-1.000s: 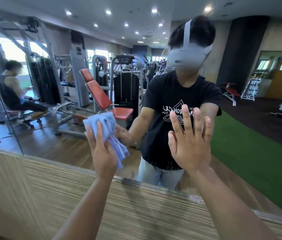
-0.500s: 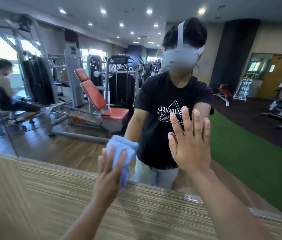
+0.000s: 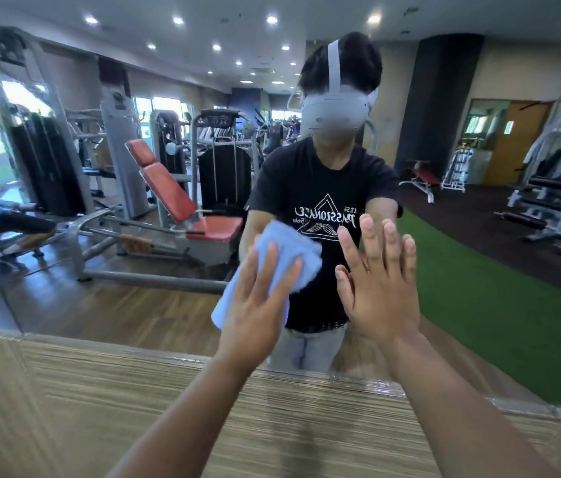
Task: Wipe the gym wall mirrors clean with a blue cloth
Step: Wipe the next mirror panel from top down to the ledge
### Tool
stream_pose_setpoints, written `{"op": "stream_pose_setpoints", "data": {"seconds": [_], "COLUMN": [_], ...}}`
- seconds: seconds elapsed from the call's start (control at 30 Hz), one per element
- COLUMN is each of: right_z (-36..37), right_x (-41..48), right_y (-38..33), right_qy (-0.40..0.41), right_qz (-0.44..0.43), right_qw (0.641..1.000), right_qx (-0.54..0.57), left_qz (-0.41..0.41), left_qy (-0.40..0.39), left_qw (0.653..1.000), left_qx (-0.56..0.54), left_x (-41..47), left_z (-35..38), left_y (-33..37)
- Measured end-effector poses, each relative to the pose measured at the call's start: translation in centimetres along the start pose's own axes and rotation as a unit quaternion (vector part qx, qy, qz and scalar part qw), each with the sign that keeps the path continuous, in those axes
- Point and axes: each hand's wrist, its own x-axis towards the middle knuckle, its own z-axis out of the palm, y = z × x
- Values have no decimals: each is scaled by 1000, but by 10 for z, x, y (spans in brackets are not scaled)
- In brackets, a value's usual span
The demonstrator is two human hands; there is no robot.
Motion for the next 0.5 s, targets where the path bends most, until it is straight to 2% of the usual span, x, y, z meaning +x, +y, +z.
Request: {"op": "stream_pose_setpoints", "data": {"seconds": [0.1, 0.2, 0.33, 0.5], "right_z": [-5, -10, -15, -30], "right_x": [1, 2, 3, 4], "right_y": [-2, -4, -7, -6], "right_qy": [-7, -17, -29, -38], "right_qz": [4, 6, 11, 10], "right_qw": [1000, 1000, 1000, 999], "right_qx": [4, 2, -2, 2], "left_qz": [-5, -60, -131, -140], "left_qy": [-50, -63, -2, 70], "left_qw": [999, 996, 991, 986], "left_qx": [18, 17, -28, -48], "left_x": [-64, -73, -12, 75], "left_z": [-2, -23, -50, -58], "left_y": [-23, -52, -61, -32]}}
